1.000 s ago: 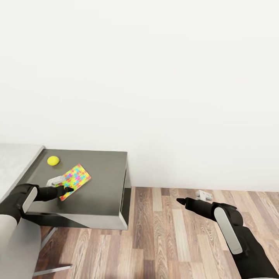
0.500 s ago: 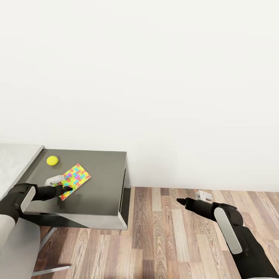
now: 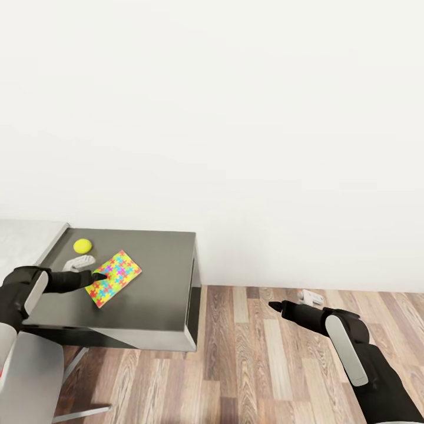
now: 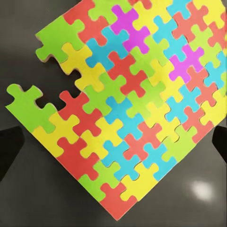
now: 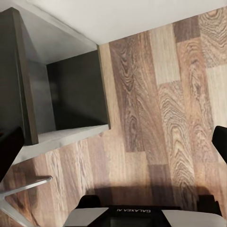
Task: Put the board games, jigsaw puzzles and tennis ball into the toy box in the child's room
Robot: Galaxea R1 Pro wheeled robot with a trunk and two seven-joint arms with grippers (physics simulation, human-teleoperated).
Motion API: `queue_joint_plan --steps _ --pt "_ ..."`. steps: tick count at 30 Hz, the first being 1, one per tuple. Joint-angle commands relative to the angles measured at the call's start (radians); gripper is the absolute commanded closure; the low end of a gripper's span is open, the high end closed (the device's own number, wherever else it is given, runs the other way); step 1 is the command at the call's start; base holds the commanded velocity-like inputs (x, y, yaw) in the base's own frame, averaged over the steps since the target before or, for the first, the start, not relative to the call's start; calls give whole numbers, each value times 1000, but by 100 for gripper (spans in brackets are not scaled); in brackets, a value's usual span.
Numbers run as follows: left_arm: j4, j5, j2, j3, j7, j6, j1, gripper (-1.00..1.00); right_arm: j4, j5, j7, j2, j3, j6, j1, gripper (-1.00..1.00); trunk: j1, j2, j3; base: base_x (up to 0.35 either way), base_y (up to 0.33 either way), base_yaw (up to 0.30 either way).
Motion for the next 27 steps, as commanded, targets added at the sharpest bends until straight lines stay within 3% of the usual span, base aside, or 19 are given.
queue_joint_plan --steps 1,27 --pt "-3 3 0 2 0 9 -1 -100 -1 -6 -4 0 -1 5 -1 -100 1 -2 -2 17 27 0" --pt "-12 3 -3 4 23 16 -1 -100 -1 -6 -4 0 -1 5 -1 -100 1 -2 -2 80 44 0"
